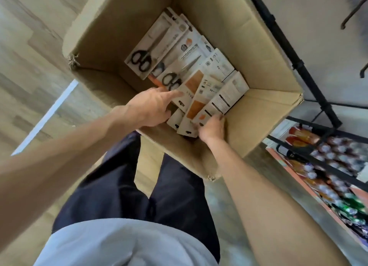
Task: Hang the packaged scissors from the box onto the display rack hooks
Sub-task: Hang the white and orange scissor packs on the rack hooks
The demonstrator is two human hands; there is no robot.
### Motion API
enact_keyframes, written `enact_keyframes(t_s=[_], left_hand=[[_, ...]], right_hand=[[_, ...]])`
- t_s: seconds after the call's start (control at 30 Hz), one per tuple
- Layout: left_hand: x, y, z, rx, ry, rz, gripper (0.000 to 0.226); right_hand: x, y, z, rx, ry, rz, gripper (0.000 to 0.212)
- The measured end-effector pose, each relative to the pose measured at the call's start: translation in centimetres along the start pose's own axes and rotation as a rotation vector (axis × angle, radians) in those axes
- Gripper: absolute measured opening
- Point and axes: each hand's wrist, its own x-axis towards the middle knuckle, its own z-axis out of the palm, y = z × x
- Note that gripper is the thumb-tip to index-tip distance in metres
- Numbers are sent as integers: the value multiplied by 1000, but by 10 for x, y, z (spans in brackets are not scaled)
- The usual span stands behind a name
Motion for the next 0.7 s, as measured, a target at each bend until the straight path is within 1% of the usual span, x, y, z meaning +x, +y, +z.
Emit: enact_keyframes(t_s=[0.1,0.17,0.23,0.33,0.4,0.53,0.7], left_hand=[[24,6,14,26,-42,71,68],[36,10,21,47,-99,83,69],[42,16,27,79,-151,71,68],[45,20,41,190,-216,119,65],[48,15,48,210,-246,148,67],[62,8,51,96,-278,137,75],[75,12,58,-39,-370,112,78]], right_hand=[[19,0,5,-57,11,21,76],[24,-1,9,-67,61,38,79],[27,1,16,-13,118,48,87],[27,4,32,88,174,0,109],[26,7,43,120,180,-24,115],[29,13,48,147,250,-88,98],[27,20,47,11,231,-215,98]])
